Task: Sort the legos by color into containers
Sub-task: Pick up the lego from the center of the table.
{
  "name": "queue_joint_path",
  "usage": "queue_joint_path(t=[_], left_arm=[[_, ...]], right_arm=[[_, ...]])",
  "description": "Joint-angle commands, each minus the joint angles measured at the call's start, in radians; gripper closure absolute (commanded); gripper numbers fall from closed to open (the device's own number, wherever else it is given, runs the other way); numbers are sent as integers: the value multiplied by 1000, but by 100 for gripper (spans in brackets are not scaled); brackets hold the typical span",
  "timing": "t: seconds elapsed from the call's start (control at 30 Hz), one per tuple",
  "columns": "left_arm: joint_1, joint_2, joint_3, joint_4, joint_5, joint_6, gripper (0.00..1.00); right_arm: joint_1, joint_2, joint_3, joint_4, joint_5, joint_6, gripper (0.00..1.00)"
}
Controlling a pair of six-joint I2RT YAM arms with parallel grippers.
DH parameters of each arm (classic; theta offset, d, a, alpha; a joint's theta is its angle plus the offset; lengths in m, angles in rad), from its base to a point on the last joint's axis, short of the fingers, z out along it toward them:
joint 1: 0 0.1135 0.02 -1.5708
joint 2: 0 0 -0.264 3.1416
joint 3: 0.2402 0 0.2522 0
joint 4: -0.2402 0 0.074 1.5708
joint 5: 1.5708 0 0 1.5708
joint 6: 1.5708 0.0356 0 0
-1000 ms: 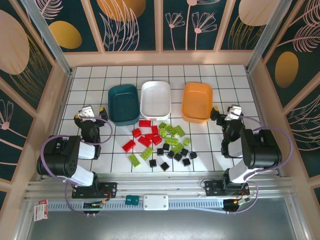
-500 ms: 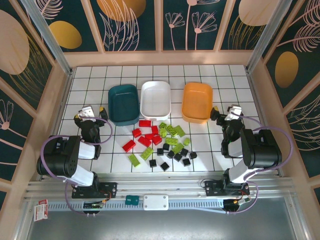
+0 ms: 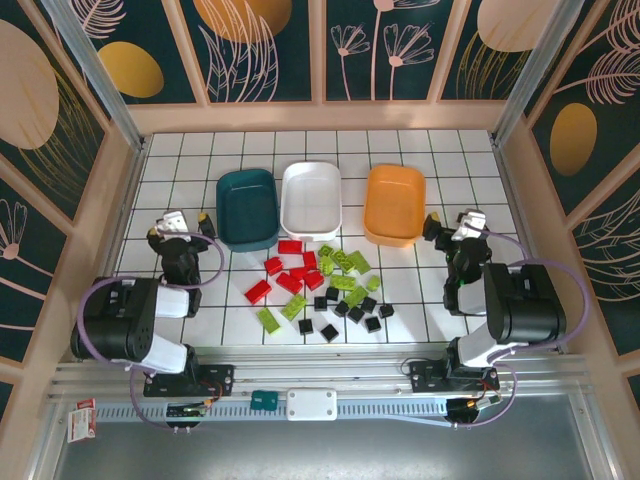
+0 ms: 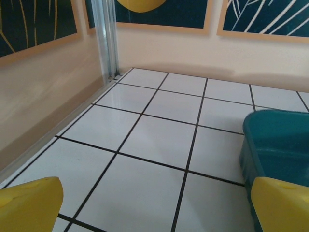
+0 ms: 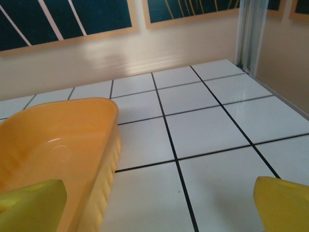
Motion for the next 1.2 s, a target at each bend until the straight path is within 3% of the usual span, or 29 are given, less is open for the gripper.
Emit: queue_joint_path(t=[0.0, 0.17, 0.27, 0.3, 0.4, 0.47, 0.5, 0.57, 0.67, 0.83, 0.97, 1.1, 1.17], left_arm=[[5, -87, 112, -220, -55, -43, 1], [5, -219, 136, -311, -5, -134, 1], [5, -307, 102, -243, 36, -255, 1], [5, -330, 106, -252, 7, -363, 1], [5, -405, 159, -443, 2, -606, 1], [5, -450, 139, -443, 31, -678, 1], [5, -476, 117, -438, 47, -721, 1], [5, -528, 79, -468, 39, -832, 1], [5, -589, 66, -520, 67, -862, 1], [5, -639, 61, -521, 245, -835, 1], [6, -660, 21, -498, 376, -884, 1], [5, -689, 62, -707, 453, -851, 5], [5, -708, 57, -728, 512, -828, 9]], right_arm=[[-4, -115, 59, -145, 58, 20, 1], [30, -245, 182, -494, 256, 122, 1], [102, -279, 236, -606, 495, 211, 1], [109, -290, 254, -659, 527, 312, 1], [65, -346, 282, -923, 425, 764, 1], [0, -359, 218, -763, 108, 704, 5], [-7, -356, 189, -689, 27, 699, 13], [15, -356, 161, -652, 7, 710, 16], [100, -401, 144, -652, 6, 633, 16], [383, -472, 226, -811, -14, 422, 15], [549, -435, 289, -917, -122, 321, 18], [718, -362, 310, -930, -86, 231, 20], [762, -306, 340, -953, -81, 199, 27]])
